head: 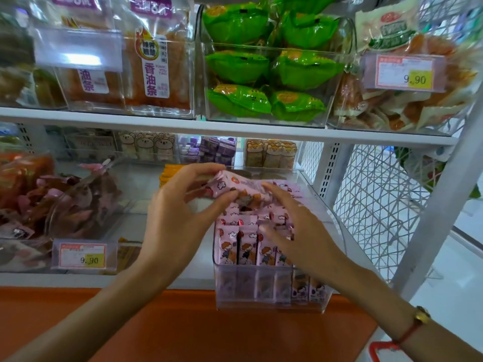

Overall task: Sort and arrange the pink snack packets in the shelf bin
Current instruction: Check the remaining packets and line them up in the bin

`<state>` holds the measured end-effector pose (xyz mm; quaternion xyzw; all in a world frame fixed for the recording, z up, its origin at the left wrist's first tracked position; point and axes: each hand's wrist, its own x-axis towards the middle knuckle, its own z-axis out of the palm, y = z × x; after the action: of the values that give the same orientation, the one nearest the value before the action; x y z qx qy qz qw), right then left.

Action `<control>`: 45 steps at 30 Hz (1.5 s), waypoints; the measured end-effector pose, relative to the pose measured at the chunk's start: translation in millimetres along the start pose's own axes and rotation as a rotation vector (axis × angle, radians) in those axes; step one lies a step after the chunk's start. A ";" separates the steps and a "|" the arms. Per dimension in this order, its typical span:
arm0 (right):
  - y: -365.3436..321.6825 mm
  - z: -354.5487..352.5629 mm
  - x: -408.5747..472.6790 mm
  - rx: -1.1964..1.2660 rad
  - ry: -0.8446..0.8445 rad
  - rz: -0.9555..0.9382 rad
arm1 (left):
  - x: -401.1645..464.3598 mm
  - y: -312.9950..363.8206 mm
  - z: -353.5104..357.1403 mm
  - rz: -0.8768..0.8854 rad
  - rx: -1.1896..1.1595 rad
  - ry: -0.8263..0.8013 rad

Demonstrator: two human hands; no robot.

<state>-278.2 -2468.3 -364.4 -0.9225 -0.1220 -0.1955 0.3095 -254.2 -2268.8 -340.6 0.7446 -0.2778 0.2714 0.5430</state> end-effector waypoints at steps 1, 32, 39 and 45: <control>2.8 2.1 -0.6 -0.125 -0.018 -0.011 | 1.6 -0.9 1.7 0.015 0.028 0.006; 33.0 14.8 -0.9 -0.336 -0.144 0.090 | 100.9 -77.6 80.2 0.111 0.871 -0.831; 22.6 5.1 -2.7 -0.330 0.001 -0.032 | 91.7 -55.1 69.5 0.154 0.927 -0.949; 18.5 4.2 -10.1 -0.290 -0.153 0.026 | 81.7 -48.0 70.0 0.113 0.930 -0.862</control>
<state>-279.7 -2481.2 -381.6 -0.9712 -0.1037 -0.1362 0.1656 -155.9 -2333.4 -332.9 0.9292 -0.3630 0.0680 -0.0128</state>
